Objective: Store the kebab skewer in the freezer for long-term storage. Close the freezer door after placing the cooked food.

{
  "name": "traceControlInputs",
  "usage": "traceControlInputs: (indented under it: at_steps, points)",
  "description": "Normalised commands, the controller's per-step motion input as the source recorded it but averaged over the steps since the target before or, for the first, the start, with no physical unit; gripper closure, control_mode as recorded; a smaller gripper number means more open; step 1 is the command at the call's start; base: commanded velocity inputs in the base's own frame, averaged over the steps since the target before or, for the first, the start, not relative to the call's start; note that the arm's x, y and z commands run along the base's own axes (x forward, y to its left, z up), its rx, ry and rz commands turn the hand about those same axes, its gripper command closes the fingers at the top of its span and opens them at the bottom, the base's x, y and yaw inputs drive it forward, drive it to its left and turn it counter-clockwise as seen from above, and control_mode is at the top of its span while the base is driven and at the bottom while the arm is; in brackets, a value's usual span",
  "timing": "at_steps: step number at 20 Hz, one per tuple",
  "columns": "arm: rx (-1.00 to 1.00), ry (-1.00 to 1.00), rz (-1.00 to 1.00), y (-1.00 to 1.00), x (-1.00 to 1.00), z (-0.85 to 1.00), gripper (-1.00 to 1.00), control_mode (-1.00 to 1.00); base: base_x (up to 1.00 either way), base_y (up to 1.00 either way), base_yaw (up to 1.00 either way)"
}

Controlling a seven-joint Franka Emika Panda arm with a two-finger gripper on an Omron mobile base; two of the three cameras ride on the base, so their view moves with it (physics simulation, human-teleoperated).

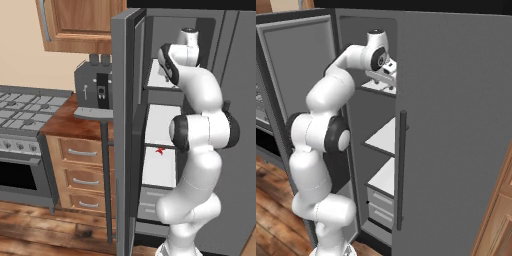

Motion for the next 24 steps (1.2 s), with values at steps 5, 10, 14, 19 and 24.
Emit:
traceControlInputs:
  at_steps: [5, 10, 14, 19, 24]
  points:
    - [-0.08, 0.0, -0.01, 0.46, -0.54, 0.02, -1.0, -1.0, 0.0, 0.0, 0.0]
    - [-0.02, -0.01, 0.0, 0.15, -0.9, 0.1, -1.0, -1.0, 0.0, 0.0, 0.0]
    - [0.0, 0.0, 0.0, 0.0, -1.0, 0.27, -1.0, -1.0, 0.0, 0.0, 0.0]
    - [0.0, 0.0, 0.0, 0.01, -1.0, 0.3, -1.0, -1.0, 0.0, 0.0, 0.0]
    - [-0.05, 0.14, 0.01, 0.19, -1.0, 0.31, -1.0, -1.0, 0.0, 0.0, 0.0]
